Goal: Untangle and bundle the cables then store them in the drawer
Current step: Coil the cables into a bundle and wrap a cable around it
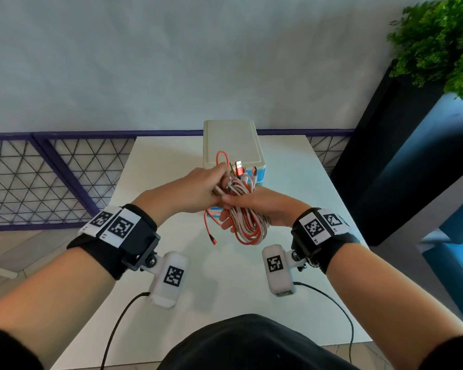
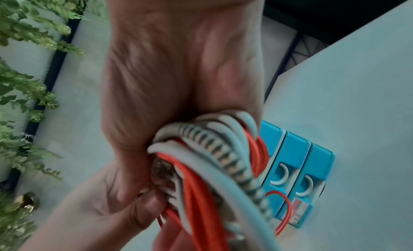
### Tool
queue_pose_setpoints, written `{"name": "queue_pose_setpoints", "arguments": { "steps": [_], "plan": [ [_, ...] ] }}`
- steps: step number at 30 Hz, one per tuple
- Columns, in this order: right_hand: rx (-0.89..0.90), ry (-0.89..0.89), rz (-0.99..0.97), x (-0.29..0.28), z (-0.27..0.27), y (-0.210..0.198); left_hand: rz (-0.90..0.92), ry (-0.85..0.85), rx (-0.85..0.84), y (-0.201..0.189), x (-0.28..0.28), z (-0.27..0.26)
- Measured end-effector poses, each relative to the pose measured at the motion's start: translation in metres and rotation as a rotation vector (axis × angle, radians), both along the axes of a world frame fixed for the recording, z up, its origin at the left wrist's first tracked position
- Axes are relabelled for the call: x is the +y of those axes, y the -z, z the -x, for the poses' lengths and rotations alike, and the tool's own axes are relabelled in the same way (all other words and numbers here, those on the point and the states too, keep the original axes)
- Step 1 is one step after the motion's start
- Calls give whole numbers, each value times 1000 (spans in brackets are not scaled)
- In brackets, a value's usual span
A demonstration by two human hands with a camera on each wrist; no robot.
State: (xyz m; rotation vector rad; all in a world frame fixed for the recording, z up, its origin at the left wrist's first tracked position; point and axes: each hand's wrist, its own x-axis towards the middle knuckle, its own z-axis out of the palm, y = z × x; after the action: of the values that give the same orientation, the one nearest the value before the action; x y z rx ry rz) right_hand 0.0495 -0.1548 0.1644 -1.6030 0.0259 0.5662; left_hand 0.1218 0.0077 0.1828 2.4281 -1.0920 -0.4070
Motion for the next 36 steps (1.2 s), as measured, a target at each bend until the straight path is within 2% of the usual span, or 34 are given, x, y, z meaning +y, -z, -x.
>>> {"name": "queue_pose_setpoints", "arguments": {
  "steps": [4,9,14,21,25,29,33,36],
  "plan": [
    [11,-4,-1,0,3,4,57,-21,127,-2,2,-1],
    [13,-6,-4,-8,1,-1,-42,-44,207,0,7,-13],
    [31,78,-33,-22,3,-3,-62,-21,163,10,22,-27],
    [16,206,-129,-33,1,4,166,-155,131,21,33,-36],
    [-30,330,-262,-29,-4,7,210,-201,233,31,35,-37],
    [-75,435,-315,-31,-8,10,132,-192,316,36,41,-34],
    [-89,541,-370,-34,-12,15,68,-192,283,37,43,-27],
    [-93,537,-350,-32,-14,18,21,-145,260,42,46,-25]
  ]
}}
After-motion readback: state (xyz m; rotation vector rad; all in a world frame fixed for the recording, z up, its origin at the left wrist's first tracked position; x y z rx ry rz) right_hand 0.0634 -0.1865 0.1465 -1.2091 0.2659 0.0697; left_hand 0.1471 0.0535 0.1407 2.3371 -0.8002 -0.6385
